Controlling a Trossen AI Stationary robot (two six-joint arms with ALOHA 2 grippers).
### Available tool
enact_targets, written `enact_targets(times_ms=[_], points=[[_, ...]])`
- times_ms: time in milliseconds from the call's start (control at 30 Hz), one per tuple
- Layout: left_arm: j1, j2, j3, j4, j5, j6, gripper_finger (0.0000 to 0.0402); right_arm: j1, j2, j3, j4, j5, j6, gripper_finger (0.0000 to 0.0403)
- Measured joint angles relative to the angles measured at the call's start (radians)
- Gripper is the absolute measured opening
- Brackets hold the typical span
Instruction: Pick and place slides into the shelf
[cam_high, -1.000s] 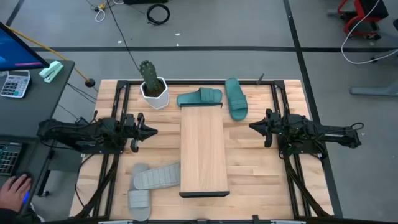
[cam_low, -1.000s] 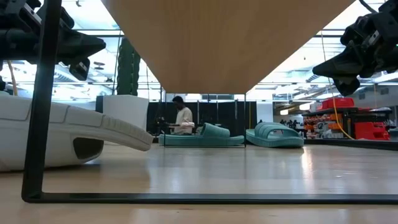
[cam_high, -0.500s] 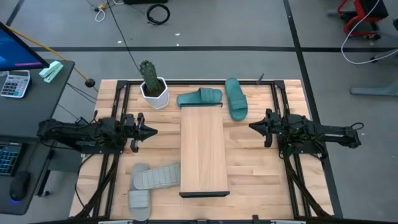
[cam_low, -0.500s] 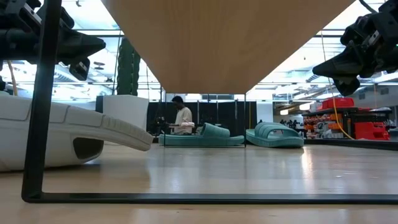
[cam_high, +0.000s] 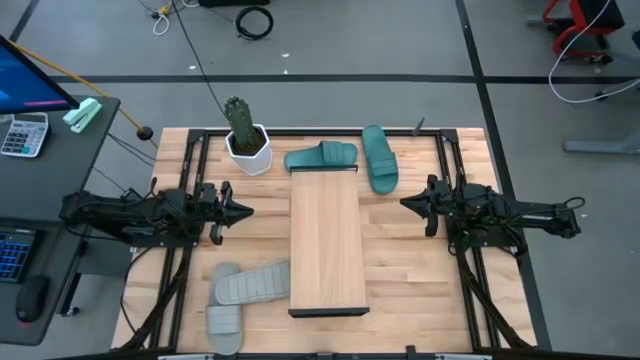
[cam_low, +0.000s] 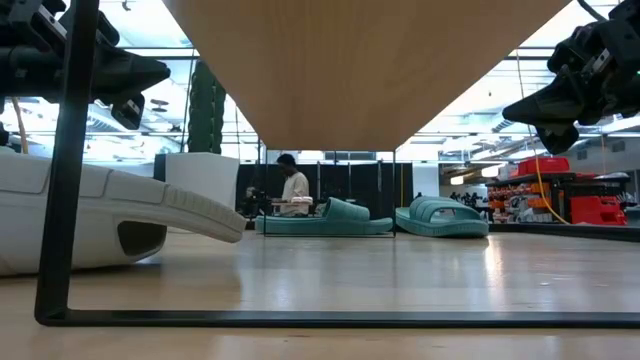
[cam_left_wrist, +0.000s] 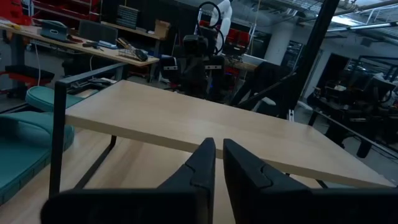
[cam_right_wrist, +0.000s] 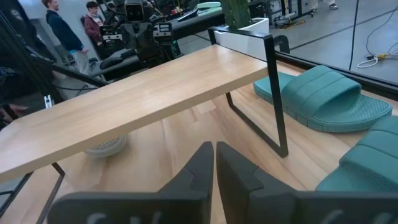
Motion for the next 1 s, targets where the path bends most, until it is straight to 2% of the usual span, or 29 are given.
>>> enact_targets(times_ms=[233,600,1000], points=[[0.000,0.000,0.000,0.000,0.000,0.000,0.0028,0.000,0.000,0.000,0.000,0.000,0.000,0.0027],[0.000,0.000,0.000,0.000,0.000,0.000,0.0040,0.000,0.000,0.000,0.000,0.000,0.000,0.0027],[0.000,0.000,0.000,0.000,0.000,0.000,0.0028,0.000,0.000,0.000,0.000,0.000,0.000,0.0027]])
